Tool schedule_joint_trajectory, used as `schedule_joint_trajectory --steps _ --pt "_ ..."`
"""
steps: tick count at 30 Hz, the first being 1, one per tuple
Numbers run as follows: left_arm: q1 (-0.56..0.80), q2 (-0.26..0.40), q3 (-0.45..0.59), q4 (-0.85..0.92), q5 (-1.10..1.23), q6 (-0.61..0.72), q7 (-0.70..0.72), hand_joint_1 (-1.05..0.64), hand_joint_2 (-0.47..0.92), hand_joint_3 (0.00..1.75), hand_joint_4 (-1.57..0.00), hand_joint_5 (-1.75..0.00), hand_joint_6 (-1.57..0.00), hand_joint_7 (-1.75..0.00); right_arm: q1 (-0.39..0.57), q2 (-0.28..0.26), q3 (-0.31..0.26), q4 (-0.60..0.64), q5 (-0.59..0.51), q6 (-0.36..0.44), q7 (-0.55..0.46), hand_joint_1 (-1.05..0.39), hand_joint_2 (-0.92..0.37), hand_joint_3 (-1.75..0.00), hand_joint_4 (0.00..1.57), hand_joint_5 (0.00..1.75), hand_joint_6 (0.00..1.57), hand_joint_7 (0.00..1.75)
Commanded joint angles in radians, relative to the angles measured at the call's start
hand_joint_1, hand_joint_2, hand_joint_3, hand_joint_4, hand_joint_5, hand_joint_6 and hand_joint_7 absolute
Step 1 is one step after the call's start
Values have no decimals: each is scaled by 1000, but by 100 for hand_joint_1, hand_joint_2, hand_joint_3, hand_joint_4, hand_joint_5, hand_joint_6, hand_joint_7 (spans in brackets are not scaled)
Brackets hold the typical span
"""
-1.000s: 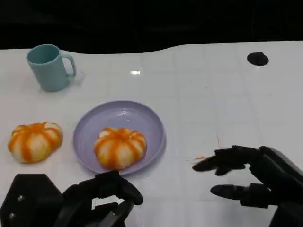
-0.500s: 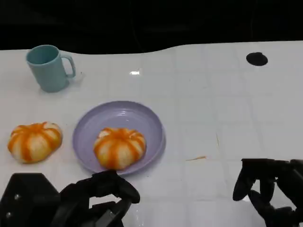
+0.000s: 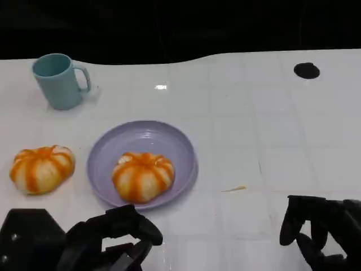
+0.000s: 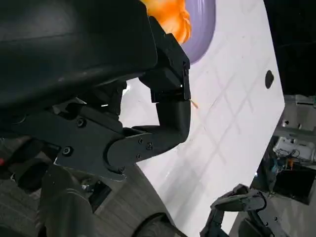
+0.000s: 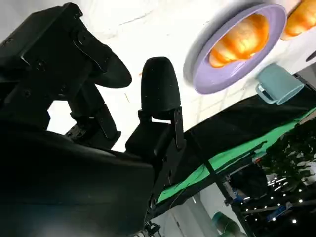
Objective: Grasp the bread from the table and place it into the plate.
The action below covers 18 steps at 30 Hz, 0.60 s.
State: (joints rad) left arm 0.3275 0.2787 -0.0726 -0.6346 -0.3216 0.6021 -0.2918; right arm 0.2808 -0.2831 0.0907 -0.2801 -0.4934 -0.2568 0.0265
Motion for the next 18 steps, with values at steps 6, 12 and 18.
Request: schedule_joint_trajectory --steps 6,12,18 --pt "2 19 16 6 6 -23 -13 -36 92 55 -65 -175 -62 -140 -13 12 10 8 -33 23 -21 0 -25 -136 91 174 86 134" --pt "5 22 22 7 -3 -20 -16 -36 92 55 -64 -175 -61 -141 -11 16 18 3 -44 20 -28 -1 -24 -135 91 174 88 133" --pt "8 24 25 9 2 -31 -23 -34 92 56 -64 -175 -60 -141 -6 23 18 -1 -38 13 -36 0 -22 -139 93 174 90 133"
